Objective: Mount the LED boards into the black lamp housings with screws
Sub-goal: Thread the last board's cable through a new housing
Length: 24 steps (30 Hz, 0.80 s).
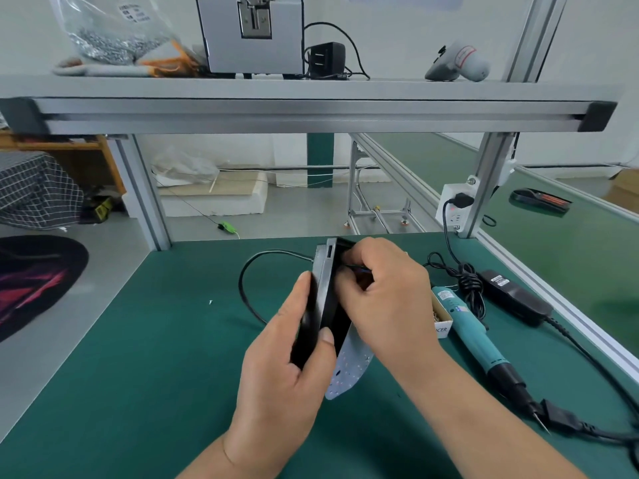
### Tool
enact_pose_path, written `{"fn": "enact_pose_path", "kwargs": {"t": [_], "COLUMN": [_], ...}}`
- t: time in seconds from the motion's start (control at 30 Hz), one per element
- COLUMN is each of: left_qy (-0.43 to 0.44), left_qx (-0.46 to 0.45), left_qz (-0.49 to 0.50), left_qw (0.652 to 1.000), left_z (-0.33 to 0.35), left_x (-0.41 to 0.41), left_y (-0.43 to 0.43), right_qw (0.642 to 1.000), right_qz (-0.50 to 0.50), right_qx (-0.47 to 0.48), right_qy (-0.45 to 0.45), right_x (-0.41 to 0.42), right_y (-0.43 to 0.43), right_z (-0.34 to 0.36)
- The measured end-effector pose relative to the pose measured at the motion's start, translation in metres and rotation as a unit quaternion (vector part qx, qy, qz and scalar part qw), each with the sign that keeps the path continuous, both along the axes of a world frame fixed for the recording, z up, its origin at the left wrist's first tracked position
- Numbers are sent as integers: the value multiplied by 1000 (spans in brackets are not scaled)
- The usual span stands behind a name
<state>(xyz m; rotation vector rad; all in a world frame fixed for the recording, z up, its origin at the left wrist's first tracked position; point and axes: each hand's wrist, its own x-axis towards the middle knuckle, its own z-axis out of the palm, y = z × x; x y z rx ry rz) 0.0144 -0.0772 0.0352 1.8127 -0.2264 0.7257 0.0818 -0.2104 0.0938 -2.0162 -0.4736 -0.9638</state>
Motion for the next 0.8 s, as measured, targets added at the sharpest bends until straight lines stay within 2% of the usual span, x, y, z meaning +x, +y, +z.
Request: {"fn": "enact_pose_path", "kwargs": {"t": [0.23,0.43,0.6,0.67,0.8], "left_qy": [-21,-10,-27,-23,-20], "left_qx": [42,22,33,34,38], "left_qz": [17,2,11,18,14], "left_qw": [999,1000,999,999,999], "left_z": [-4,-2,-4,-6,-5], "left_x": [2,6,4,3,3], "left_y": [3,8,6,5,2], "right_qw": [994,997,1000,997,996], "right_qz": [-48,51,-7,-6,-1], "right_qx": [-84,-61,6,48,60], "right_qy": [-43,-1,22,52,58], "right_x": [1,0,-5,-4,-3], "right_y": [-1,-10,-5,-5,-4], "right_z": [0,-1,-7,-7,-8]}}
